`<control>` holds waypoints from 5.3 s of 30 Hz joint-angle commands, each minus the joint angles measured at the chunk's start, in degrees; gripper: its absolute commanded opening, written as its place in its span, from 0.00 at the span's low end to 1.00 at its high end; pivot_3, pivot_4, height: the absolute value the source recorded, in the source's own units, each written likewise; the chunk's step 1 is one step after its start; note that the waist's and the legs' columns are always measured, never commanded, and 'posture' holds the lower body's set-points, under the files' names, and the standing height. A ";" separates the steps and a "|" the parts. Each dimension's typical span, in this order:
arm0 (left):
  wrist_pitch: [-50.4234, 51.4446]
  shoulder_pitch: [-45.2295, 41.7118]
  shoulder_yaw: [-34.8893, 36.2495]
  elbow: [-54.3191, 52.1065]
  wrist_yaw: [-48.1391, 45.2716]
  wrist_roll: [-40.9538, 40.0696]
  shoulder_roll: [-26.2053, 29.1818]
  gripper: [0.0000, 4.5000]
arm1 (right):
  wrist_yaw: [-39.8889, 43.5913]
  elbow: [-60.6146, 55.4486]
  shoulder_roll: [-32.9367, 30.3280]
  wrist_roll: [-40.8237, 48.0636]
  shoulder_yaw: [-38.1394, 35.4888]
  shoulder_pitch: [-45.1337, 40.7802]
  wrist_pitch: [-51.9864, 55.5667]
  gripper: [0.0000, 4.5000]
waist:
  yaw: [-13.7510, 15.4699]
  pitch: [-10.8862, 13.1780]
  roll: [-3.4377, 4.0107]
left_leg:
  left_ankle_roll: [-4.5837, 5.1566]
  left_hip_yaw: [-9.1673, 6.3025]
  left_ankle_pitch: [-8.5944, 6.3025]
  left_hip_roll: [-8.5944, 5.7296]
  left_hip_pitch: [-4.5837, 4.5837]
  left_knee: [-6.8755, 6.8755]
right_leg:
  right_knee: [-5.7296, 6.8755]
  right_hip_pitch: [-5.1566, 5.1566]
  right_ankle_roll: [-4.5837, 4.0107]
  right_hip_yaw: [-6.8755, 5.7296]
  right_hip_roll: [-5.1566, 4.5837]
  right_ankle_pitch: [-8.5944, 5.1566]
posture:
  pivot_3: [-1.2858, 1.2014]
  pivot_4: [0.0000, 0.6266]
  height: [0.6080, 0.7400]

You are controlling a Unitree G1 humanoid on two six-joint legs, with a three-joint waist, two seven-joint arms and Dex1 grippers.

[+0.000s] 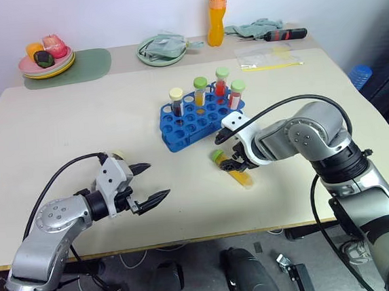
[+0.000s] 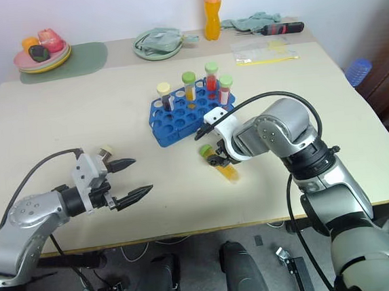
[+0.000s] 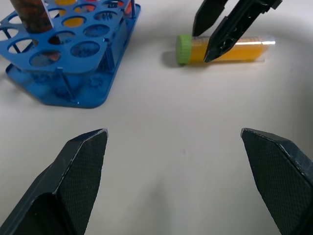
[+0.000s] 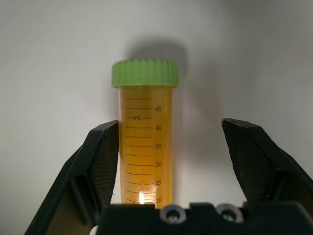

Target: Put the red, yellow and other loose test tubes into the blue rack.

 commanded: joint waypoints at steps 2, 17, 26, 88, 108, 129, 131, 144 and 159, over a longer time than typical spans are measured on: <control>0.35 0.02 0.07 -2.84 0.97 -0.69 -0.27 1.00 | -8.98 1.05 -0.65 8.50 -0.08 -3.02 0.34 0.30 | 0.00 0.00 0.00 | 0.00 0.00 0.00 0.00 0.00 0.00 | 0.00 0.00 0.00 0.00 0.00 0.00 | 0.52 0.24 1.00; 0.45 -1.31 0.00 -1.97 2.90 -0.99 -1.61 1.00 | 6.78 -15.31 6.38 -13.54 -11.14 10.17 -49.26 0.16 | 0.06 0.00 -0.01 | 0.07 0.01 -0.04 0.03 -0.06 0.01 | -0.05 -0.04 0.04 -0.01 0.03 -0.01 | 0.52 0.24 1.00; 2.15 -6.07 -0.68 -1.26 4.35 -1.42 -3.87 1.00 | 11.55 15.87 21.63 -37.50 -11.76 10.11 -90.09 0.16 | -0.10 -0.02 -0.03 | 0.06 0.05 -0.04 0.03 0.02 -0.02 | -0.01 0.00 0.02 0.02 0.03 0.01 | 0.52 0.24 1.00; 30.25 -10.35 13.95 -7.35 16.87 -13.56 5.82 1.00 | 38.62 9.46 17.14 -44.24 -16.31 21.36 -94.78 0.82 | -0.88 0.00 -0.02 | 0.03 -0.07 -0.02 -0.01 0.09 0.03 | 0.14 0.06 0.02 -0.01 -0.03 0.01 | 0.52 0.24 1.00; 65.21 -47.24 -20.80 25.39 20.41 -7.84 17.71 1.00 | 68.11 -16.71 -5.33 -34.86 -8.58 26.37 -73.41 0.82 | -0.90 0.06 -0.15 | 0.04 -0.14 -0.02 -0.05 0.07 0.05 | 0.11 0.07 0.04 -0.08 0.02 -0.02 | 0.52 0.24 1.00; 44.40 -42.50 -13.65 25.79 13.76 0.20 16.51 0.17 | 64.98 -19.55 -3.85 -35.89 -8.53 29.00 -72.45 0.83 | 0.09 0.06 -0.15 | 0.03 -0.12 -0.02 -0.04 0.06 0.09 | 0.13 0.06 0.04 -0.07 0.02 -0.02 | 0.52 0.24 1.00; 32.48 -37.10 -3.72 19.48 15.23 0.06 13.73 0.17 | 62.78 -19.03 -3.21 -35.56 -9.88 29.88 -71.53 0.83 | 0.30 0.07 -0.19 | 0.00 -0.17 0.00 0.00 0.02 0.12 | 0.15 0.04 0.03 -0.12 0.01 -0.02 | 0.52 0.24 1.00; -13.68 -27.23 -12.76 14.34 36.62 19.90 -26.85 0.17 | 40.80 -2.66 6.77 -43.60 -16.10 31.38 -72.63 0.83 | 2.07 -0.03 -0.25 | -0.06 0.01 0.03 -0.21 0.04 0.33 | 0.11 0.19 0.16 0.00 -0.22 0.08 | 0.52 0.24 1.00; -31.57 -34.35 -15.86 39.89 40.21 28.31 -37.00 0.17 | 38.57 -4.28 6.53 -43.69 -18.55 32.39 -71.23 0.83 | 1.86 -0.04 -0.23 | -0.04 -0.02 0.03 -0.18 0.09 0.23 | 0.10 0.18 0.17 0.04 -0.12 0.08 | 0.52 0.24 1.00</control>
